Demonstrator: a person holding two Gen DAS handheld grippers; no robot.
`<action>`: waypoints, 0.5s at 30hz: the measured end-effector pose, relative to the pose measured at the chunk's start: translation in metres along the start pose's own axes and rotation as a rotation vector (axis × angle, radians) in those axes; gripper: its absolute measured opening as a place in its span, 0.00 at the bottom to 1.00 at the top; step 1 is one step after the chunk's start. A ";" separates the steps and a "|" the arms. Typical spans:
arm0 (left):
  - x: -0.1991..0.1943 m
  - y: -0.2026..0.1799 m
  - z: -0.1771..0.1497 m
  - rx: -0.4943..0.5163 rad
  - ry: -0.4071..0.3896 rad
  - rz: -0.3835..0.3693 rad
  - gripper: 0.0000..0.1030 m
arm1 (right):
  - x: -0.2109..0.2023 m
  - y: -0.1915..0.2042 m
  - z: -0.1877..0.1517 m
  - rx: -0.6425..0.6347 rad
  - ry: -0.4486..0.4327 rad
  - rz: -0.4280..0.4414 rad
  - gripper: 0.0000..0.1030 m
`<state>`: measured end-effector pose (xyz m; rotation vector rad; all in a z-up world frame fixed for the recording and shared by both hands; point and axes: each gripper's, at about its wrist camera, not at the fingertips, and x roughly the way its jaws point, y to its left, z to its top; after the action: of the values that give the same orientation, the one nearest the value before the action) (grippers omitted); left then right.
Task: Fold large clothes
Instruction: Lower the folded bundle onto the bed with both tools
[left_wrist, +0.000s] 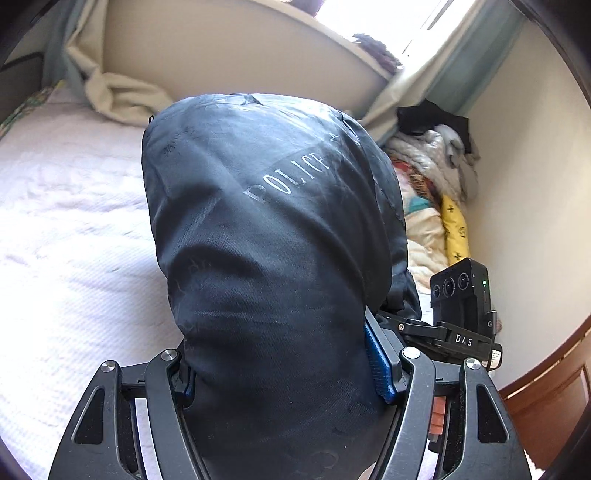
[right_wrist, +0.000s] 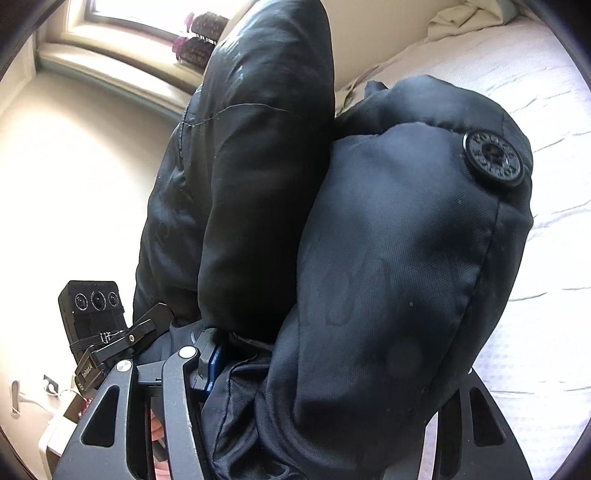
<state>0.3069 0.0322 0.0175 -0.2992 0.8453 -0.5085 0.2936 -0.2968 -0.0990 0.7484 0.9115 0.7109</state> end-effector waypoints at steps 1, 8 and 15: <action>-0.001 0.011 -0.004 -0.014 0.010 0.010 0.71 | 0.008 0.000 -0.003 0.003 0.012 -0.006 0.54; 0.036 0.084 -0.040 -0.169 0.189 0.096 0.86 | 0.070 -0.024 -0.037 0.074 0.159 -0.143 0.66; 0.020 0.079 -0.047 -0.113 0.198 0.134 0.94 | 0.054 -0.028 -0.035 0.110 0.200 -0.235 0.82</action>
<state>0.3058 0.0851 -0.0600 -0.2965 1.0812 -0.3694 0.2925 -0.2605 -0.1589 0.6605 1.2069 0.5363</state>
